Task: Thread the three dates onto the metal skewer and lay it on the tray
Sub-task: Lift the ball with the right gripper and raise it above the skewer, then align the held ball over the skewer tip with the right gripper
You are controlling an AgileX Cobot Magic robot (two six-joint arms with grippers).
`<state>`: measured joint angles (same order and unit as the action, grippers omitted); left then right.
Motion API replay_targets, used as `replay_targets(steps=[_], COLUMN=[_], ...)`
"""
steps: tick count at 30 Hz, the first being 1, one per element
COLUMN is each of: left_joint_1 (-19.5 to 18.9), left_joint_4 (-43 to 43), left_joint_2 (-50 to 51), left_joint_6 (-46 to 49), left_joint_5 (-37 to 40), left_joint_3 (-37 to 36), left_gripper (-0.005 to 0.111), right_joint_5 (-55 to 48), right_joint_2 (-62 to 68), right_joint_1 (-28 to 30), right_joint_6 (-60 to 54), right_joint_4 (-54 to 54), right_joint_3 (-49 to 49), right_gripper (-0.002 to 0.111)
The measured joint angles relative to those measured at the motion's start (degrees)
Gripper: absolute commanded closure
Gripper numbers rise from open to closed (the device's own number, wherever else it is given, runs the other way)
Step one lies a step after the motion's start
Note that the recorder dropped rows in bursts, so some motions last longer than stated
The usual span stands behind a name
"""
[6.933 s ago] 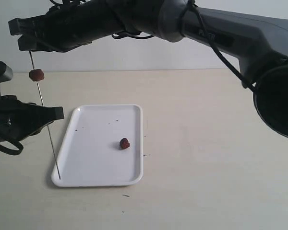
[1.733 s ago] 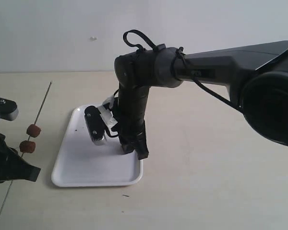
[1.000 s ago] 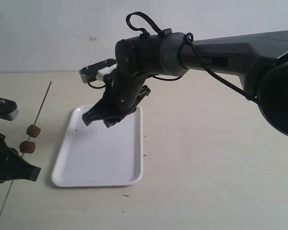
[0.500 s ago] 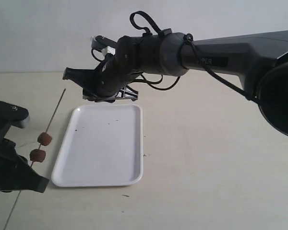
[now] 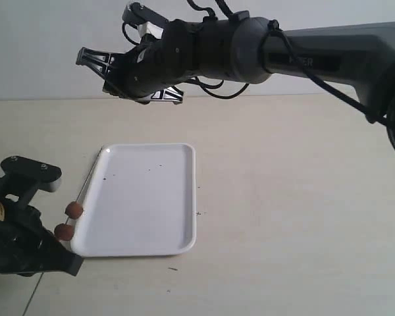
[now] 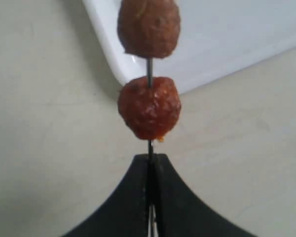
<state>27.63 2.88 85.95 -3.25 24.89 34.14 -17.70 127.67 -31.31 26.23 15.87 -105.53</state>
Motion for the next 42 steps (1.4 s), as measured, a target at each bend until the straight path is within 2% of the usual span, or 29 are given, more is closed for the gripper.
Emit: replay_targets(steps=[19,34,42], left_joint_1=[0.0,0.0,-4.0], left_joint_4=[1.5,1.5,1.5], left_joint_2=[2.0,9.5,9.5], left_joint_6=[0.0,0.0,-0.1], left_joint_5=[-1.2,-1.2,-1.2], left_joint_3=[7.9,12.4,12.3], left_gripper=[0.107,0.107,0.107], right_joint_5=[-2.7,-3.4,-3.5], right_joint_2=[-0.4,-0.4,-0.4], right_joint_1=[0.0,0.0,0.0], right_joint_6=[-5.1,-6.7,-7.3], right_joint_4=[1.5,1.6,1.6], right_joint_3=[0.0,0.0,0.0], right_gripper=[0.079,0.079,0.079])
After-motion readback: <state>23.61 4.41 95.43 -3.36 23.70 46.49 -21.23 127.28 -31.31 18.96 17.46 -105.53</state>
